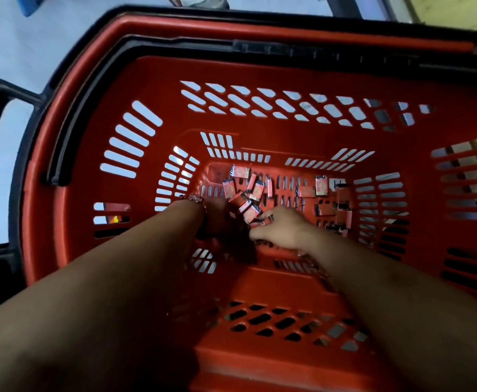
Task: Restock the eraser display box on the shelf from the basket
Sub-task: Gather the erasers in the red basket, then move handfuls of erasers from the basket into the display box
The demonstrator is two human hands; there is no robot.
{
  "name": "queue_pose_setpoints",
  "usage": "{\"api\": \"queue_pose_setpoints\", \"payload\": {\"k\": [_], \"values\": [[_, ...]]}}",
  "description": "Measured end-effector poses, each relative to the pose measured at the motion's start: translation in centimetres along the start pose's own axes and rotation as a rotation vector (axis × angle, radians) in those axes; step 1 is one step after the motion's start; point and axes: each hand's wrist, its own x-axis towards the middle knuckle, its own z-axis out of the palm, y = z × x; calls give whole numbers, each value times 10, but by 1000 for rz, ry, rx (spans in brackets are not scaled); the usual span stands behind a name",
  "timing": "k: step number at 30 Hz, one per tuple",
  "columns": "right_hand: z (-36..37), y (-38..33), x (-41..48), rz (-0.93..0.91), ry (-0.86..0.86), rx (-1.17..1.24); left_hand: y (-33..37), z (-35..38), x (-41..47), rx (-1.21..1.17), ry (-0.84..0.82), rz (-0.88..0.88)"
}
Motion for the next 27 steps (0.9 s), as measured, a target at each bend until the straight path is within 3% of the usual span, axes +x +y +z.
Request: {"api": "queue_pose_setpoints", "payload": {"k": [4,6,9,16,21,27], "values": [[-30,-10,-16,-34,88,15,21,-28,-28,47,-24,-95],[-43,-16,-25,-63,123,-36,40,-39,-45,58,-35,-63],[-68,-30,-47,-106,199,-103,66,-54,-58,144,117,86],[-110,-47,-145,-250,500,-257,123,-74,-143,314,585,227],[-133,-45,-240,-306,666,-294,172,-78,-218,386,713,313],[-153,-12,-345,-343,904,-126,254,-71,-283,411,844,427]]}}
